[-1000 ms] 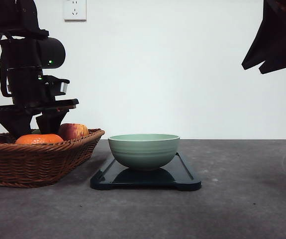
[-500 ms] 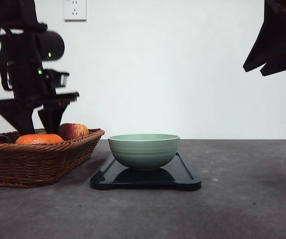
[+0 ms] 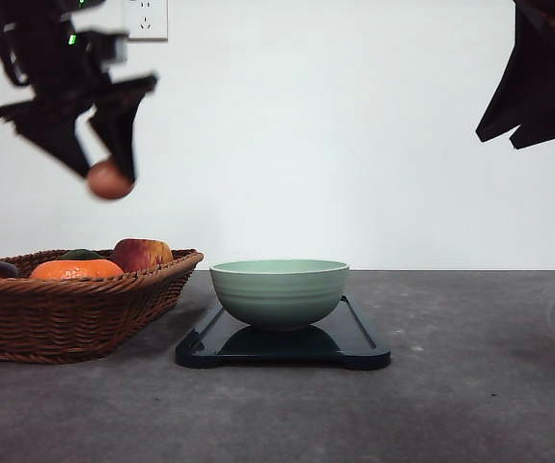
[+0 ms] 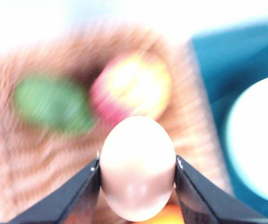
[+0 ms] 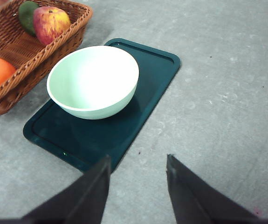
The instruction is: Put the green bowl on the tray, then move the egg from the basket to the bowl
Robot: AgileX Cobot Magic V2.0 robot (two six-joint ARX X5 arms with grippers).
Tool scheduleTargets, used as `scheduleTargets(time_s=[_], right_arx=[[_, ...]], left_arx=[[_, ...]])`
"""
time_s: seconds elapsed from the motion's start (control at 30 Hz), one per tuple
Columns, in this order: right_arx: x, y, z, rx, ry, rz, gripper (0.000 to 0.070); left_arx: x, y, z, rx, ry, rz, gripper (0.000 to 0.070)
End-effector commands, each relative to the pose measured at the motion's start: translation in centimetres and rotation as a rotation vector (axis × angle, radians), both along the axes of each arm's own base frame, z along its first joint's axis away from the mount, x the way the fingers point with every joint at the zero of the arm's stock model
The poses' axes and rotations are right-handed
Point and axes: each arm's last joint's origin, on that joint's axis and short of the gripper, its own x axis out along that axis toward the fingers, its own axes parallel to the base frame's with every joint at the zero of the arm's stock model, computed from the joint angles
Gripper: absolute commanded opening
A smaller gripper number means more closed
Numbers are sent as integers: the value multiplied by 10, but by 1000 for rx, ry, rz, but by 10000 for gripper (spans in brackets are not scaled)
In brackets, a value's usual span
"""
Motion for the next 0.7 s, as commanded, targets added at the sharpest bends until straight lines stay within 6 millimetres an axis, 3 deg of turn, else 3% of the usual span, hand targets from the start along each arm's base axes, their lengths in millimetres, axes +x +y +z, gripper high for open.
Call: scheduleTargets(time_s=[0.0,0.4,0.67], right_arx=[[1,2,0,2,-1,3,238],[1,2,0,2,-1,3,238],[1,2,0,3,0,3,238]], left_arx=[[0,-9,9,-42,-35,-35,267],[-21,-74,18,-111,-145,-234,268],[-20,-104,3,-113,-143,-300,268]])
